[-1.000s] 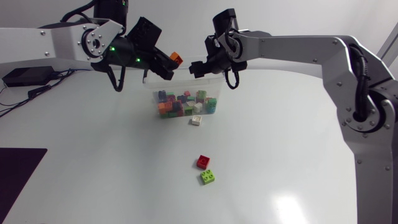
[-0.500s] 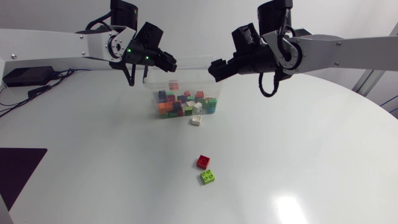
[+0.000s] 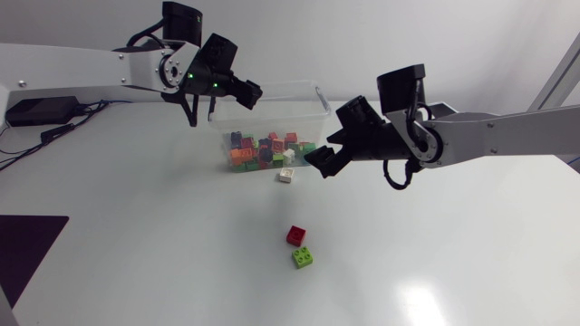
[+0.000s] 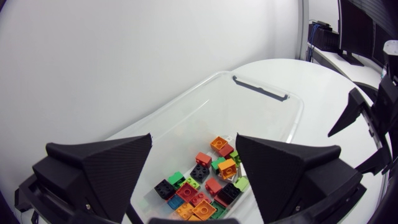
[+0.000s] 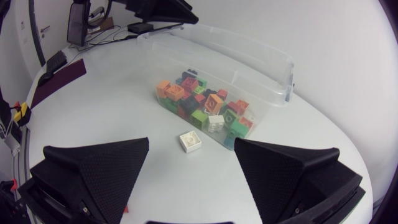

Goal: Place the duplo bricks in the container

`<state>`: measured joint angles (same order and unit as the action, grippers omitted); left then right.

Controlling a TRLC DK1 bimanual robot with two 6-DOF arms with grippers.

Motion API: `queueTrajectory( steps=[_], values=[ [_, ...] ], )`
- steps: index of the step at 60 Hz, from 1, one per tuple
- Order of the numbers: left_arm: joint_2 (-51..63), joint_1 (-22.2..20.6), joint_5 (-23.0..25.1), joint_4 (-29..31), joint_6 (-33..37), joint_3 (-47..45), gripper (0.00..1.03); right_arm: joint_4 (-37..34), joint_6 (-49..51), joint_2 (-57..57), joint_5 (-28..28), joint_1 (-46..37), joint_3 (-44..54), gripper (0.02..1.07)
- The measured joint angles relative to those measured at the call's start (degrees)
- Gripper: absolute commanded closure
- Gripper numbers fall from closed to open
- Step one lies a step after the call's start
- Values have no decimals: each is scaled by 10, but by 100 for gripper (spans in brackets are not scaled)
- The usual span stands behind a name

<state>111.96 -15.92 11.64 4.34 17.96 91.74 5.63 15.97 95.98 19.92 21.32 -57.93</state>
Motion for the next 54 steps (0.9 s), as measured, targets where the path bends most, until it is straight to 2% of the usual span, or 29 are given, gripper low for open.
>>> queueTrajectory(
  steps=[26,43,54],
  values=[
    [-239,0,7,-16,7,-188,6,79,43,192,3,30,-22,8],
    [-324,0,25,18,51,-301,6,97,49,282,5,30,-107,8],
    [-354,1,29,18,74,-353,6,103,51,324,26,28,-152,9]
  ],
)
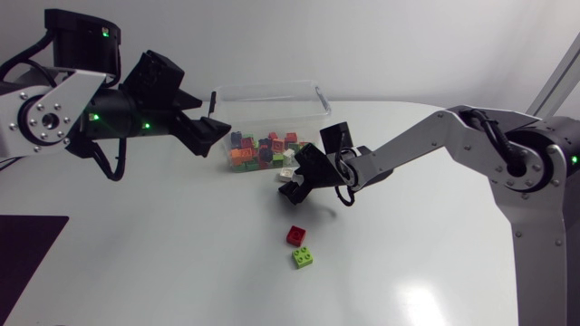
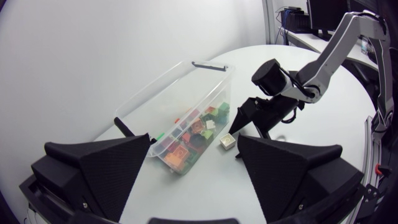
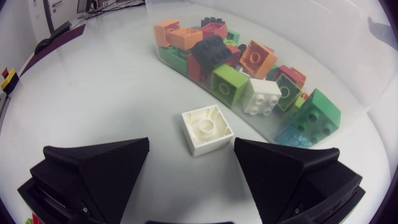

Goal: Place the duplo bricks in the container

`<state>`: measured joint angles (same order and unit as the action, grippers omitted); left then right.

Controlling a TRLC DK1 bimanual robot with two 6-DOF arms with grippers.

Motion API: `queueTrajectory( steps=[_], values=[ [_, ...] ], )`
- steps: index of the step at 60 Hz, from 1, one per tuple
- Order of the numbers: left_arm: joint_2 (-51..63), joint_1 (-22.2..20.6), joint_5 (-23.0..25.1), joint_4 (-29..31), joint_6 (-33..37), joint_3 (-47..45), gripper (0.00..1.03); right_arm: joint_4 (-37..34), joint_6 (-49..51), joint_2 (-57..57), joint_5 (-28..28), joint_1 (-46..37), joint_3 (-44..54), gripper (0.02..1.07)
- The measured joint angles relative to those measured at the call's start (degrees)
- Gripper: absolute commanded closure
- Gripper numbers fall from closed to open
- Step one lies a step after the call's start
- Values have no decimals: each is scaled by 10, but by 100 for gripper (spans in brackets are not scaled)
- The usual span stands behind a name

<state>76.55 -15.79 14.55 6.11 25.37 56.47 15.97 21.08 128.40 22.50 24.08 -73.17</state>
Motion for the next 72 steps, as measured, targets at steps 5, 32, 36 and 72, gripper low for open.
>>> queueTrajectory(
  steps=[5,32,36,72],
  values=[
    [-3,1,0,0,4,-19,6,10,0,15,4,-2,-15,10],
    [-5,-2,19,11,37,-63,6,60,0,44,20,0,-27,72],
    [0,-18,36,33,57,-63,6,70,0,39,22,1,-14,73],
    [277,-153,69,62,260,9,6,35,1,-288,76,-62,244,73]
  ],
)
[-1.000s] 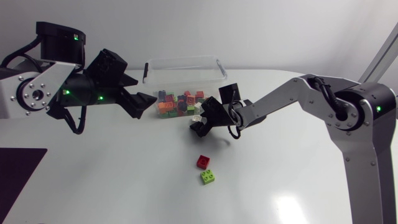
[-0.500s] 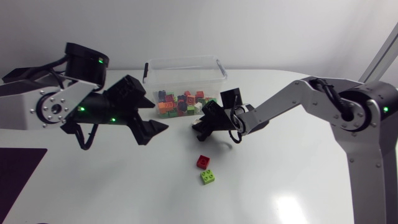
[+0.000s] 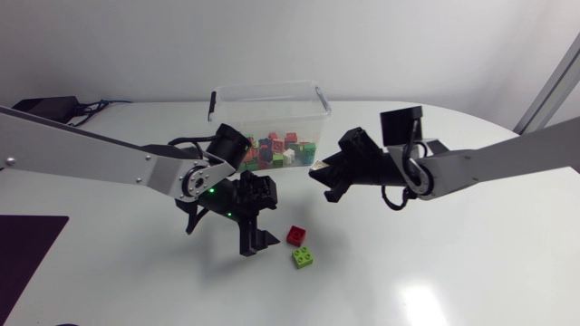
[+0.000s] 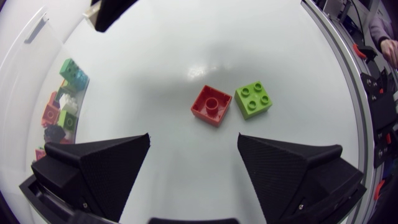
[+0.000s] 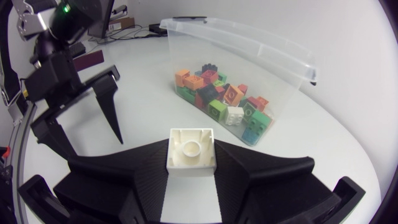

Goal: Place the duplo bricks in the container

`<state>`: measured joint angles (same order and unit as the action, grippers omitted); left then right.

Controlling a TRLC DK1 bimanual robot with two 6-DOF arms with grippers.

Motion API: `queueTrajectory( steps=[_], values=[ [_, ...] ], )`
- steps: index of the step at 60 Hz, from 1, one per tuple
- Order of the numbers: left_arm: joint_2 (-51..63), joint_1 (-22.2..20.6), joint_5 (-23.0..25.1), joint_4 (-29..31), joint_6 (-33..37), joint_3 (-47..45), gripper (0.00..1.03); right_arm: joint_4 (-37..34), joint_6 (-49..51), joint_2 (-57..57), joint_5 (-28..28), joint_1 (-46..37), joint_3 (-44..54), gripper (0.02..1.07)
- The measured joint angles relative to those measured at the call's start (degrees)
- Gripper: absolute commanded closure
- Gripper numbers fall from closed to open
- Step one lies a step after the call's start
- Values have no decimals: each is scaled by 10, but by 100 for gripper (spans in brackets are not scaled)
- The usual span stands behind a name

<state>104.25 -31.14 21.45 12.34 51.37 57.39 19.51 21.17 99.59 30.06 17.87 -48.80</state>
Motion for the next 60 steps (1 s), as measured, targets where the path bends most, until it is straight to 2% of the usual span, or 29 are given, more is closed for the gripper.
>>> queueTrajectory(
  steps=[25,33,37,43,46,60],
  values=[
    [90,-18,33,46,88,82,9,-75,-19,-169,67,-98,24,73],
    [110,-24,41,50,98,99,21,-82,-33,-174,73,-101,16,73],
    [121,-29,49,57,101,110,34,-86,-43,-174,73,-101,6,73],
    [133,-35,56,68,102,126,58,-86,-61,-167,72,-101,-26,73],
    [138,-36,59,73,102,132,76,-86,-71,-157,72,-101,-51,73],
    [141,-39,69,108,103,140,77,-73,-119,-67,58,-99,-166,73]
  ],
)
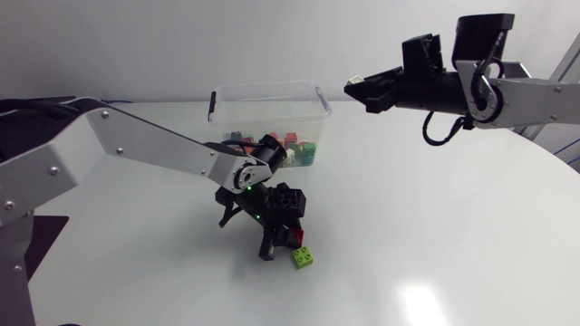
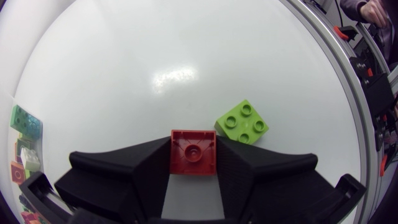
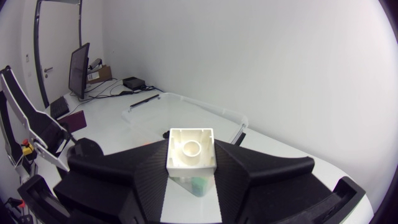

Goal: Place the duplo bricks in the container

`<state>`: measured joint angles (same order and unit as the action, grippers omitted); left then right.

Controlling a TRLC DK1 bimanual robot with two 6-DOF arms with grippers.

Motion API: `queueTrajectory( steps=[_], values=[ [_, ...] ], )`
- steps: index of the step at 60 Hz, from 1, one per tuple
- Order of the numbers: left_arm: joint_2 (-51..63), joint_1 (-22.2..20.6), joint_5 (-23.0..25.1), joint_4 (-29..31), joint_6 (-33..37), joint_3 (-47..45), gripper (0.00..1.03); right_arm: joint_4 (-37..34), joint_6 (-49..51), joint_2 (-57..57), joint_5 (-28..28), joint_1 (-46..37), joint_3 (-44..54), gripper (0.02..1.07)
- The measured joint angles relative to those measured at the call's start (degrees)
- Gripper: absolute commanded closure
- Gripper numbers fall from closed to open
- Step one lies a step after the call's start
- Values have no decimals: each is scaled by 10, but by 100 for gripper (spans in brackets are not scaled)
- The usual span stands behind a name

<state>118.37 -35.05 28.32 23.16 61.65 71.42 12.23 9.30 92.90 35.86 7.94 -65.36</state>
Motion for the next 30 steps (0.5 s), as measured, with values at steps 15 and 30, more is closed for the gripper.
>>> queueTrajectory(
  steps=[15,30],
  values=[
    [-27,18,1,55,14,-15,78,-2,-26,94,-22,31,-103,73],
    [-126,61,2,60,14,-64,78,-23,-34,178,-46,71,-217,72]
  ],
)
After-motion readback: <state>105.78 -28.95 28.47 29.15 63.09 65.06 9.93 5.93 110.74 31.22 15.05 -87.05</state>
